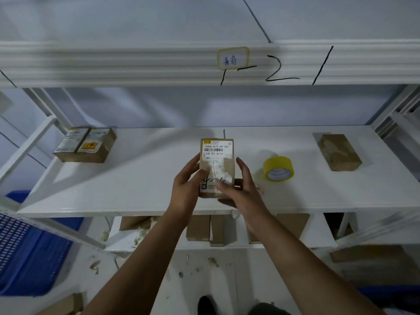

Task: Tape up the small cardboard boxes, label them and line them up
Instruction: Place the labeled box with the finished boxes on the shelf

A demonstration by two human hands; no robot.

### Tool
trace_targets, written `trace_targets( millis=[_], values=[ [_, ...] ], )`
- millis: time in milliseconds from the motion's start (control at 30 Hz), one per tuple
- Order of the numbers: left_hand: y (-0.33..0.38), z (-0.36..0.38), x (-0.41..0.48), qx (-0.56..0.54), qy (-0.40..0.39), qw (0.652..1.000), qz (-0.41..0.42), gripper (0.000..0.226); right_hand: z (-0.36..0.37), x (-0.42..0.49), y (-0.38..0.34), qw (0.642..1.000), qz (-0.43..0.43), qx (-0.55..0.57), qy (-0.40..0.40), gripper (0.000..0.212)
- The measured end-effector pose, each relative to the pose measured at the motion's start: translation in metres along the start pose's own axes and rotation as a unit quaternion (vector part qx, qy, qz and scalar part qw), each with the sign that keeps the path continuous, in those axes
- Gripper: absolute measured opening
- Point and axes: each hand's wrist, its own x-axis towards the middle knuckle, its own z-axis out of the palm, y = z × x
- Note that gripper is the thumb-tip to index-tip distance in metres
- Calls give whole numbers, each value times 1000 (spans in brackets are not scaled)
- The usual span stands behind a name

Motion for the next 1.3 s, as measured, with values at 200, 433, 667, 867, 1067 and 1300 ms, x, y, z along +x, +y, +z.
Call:
trace_targets(
  millis=[200,433,667,867,1067,1300],
  values=[
    [2,7,-11,-1,21,1000,12,39,-13,-1,-6,999,-24,15,-25,56],
    [8,9,-33,-24,81,996,-1,36,-20,-7,-10,998,-21,-11,-59,51],
    [20,-3,-55,-10,88,996,17,37,-7,-4,-10,991,-39,-43,-121,54],
    [20,-24,-65,4,140,990,27,36,24,7,-6,986,-38,-71,-148,58],
    [26,-75,-59,13,212,977,32,31,78,13,-3,981,-9,-34,-189,54],
    [28,-168,-26,16,213,977,25,30,167,36,11,983,-8,-65,-170,54]
  ],
)
